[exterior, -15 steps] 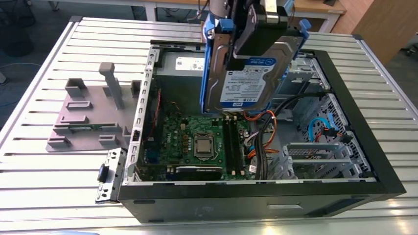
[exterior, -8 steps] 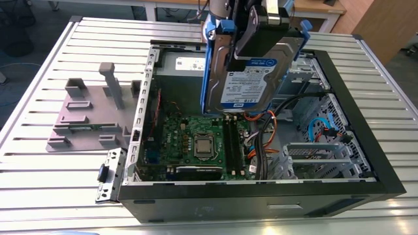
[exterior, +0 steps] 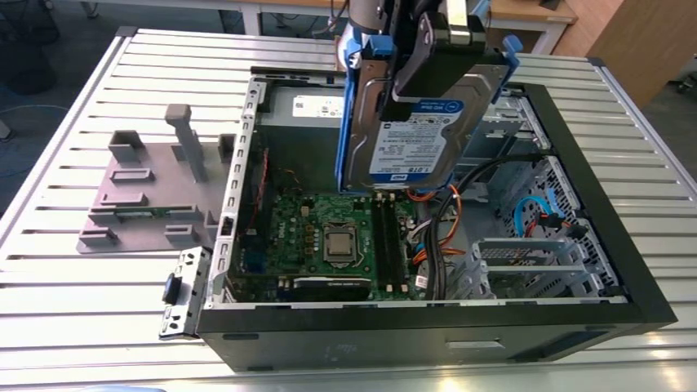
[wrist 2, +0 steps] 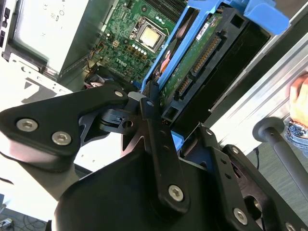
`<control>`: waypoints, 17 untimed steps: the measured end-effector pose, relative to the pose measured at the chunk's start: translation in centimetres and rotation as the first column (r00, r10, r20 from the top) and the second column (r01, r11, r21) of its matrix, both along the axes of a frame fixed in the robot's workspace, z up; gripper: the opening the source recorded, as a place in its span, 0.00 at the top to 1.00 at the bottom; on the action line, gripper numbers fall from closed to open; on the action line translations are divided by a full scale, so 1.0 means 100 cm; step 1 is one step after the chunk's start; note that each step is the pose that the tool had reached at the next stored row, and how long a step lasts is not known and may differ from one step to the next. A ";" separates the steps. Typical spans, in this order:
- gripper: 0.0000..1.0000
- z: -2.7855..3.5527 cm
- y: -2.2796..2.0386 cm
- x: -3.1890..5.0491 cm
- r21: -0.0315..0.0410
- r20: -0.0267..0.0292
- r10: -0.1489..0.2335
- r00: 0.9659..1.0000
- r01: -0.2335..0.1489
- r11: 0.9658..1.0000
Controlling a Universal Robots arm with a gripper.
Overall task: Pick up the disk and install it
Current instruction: 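Pick up the disk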
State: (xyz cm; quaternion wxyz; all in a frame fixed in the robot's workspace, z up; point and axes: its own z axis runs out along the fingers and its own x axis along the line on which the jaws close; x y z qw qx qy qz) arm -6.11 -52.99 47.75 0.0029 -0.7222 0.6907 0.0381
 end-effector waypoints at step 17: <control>0.63 -0.0006 -0.0042 0.0020 0.000 0.000 0.000 1.000 0.000 1.000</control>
